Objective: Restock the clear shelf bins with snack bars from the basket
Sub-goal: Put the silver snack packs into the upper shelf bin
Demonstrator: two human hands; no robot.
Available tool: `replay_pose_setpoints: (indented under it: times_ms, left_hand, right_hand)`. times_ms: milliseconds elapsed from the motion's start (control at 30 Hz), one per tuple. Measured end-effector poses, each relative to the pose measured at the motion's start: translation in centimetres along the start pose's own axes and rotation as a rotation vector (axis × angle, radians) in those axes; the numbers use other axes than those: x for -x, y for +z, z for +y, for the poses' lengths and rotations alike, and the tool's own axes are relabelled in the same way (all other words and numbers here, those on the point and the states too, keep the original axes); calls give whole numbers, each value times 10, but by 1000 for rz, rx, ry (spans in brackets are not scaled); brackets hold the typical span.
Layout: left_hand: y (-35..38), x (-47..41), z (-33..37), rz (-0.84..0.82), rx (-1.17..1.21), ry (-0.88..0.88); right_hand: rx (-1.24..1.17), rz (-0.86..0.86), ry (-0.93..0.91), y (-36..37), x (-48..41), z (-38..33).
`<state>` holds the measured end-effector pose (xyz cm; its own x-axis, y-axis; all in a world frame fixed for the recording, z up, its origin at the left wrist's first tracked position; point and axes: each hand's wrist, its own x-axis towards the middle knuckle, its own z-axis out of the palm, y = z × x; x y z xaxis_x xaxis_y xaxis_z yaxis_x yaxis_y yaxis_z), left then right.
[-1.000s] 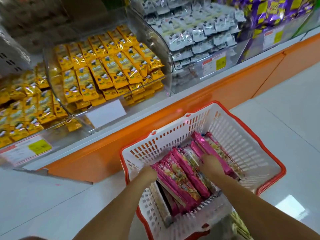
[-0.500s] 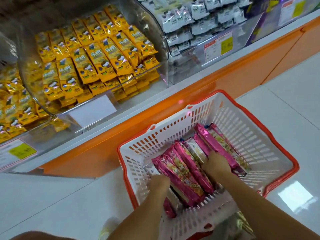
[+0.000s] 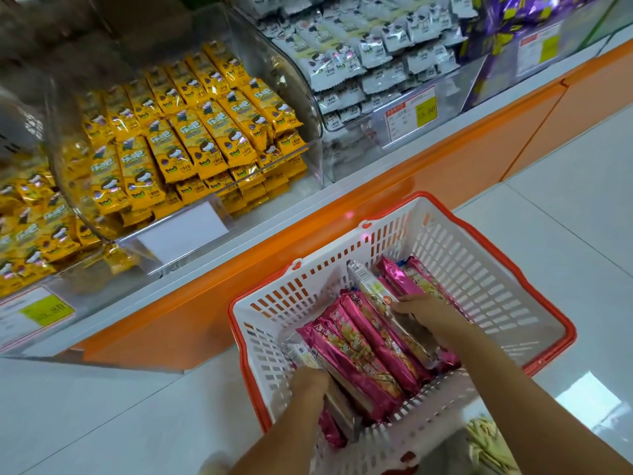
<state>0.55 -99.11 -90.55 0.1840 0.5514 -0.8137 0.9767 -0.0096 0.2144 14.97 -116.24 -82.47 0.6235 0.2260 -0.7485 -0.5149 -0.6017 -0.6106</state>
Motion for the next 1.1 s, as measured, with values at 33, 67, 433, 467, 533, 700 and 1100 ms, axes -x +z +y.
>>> replay_pose_setpoints:
  times_ms: [33, 67, 433, 467, 533, 700, 1100]
  left_hand:
    - [-1, 3, 0, 4, 21, 14]
    - [-2, 5, -1, 4, 39, 30]
    - [-21, 41, 3, -247, 569, 5]
    - [-28, 48, 8, -309, 631, 26]
    - [-44, 64, 19, -429, 726, 86]
    - [-72, 87, 38, -705, 960, 335]
    - [-90, 129, 67, -932, 1189, 418]
  right_hand:
    - [-66, -10, 18, -2, 1, -1]
    - [-114, -18, 29, -3, 4, -2]
    - [-275, -91, 19, -6, 25, 0]
    - [-268, -109, 1, -6, 28, -2]
    - [-303, -148, -43, -5, 38, -9]
    - [-251, -274, -200, -13, 76, -31]
    - [-517, -255, -326, -26, 112, -28]
